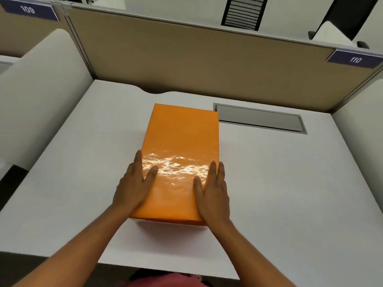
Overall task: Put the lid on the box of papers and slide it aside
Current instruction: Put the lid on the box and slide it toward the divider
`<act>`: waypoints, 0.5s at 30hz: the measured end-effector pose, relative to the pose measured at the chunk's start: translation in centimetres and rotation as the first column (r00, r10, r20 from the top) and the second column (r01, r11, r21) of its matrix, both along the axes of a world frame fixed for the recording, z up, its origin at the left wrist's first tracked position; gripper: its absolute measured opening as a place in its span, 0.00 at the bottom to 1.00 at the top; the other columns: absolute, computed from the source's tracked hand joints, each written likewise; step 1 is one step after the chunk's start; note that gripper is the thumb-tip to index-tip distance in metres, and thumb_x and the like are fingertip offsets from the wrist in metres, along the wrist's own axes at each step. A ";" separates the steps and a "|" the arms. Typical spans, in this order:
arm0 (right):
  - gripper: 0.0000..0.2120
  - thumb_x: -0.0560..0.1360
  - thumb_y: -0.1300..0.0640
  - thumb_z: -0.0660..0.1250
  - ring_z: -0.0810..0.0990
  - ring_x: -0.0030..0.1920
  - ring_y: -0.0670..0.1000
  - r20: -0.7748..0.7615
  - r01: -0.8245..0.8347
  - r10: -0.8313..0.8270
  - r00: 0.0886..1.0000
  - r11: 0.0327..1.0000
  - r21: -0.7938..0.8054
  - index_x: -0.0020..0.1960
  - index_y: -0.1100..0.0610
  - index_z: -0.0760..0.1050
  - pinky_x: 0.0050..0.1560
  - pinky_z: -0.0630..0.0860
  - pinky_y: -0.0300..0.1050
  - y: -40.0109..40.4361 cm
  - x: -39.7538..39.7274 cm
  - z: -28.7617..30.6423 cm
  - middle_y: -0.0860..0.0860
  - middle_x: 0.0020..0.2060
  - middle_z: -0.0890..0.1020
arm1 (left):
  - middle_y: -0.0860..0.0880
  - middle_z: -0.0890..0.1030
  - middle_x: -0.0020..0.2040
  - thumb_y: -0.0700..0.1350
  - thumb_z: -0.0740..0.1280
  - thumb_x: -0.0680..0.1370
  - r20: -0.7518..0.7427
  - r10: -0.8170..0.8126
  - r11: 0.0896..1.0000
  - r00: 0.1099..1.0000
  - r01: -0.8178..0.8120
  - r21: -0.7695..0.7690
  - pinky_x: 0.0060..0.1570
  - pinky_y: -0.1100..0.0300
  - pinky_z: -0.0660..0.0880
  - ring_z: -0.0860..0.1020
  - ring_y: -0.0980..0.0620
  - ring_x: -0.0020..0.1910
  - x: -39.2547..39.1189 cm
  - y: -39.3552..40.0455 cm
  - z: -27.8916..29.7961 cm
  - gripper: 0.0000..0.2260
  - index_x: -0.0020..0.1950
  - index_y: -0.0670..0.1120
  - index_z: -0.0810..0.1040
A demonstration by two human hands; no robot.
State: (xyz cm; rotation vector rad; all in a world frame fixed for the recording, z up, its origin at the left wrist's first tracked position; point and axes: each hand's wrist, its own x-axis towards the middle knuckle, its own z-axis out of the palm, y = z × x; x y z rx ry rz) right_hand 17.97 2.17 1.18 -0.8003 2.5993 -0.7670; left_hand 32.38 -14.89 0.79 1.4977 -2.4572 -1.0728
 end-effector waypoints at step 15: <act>0.46 0.62 0.23 0.69 0.83 0.58 0.56 0.429 0.247 -0.176 0.886 0.962 -0.116 0.72 0.45 0.65 0.60 0.81 0.59 0.7 -1.0 0.7 0.48 0.63 0.81 | 0.49 0.79 0.71 0.86 0.60 0.60 -0.066 0.119 0.982 0.991 -0.108 0.154 0.62 0.39 0.79 0.81 0.39 0.64 1.0 -0.3 0.9 0.52 0.80 0.63 0.57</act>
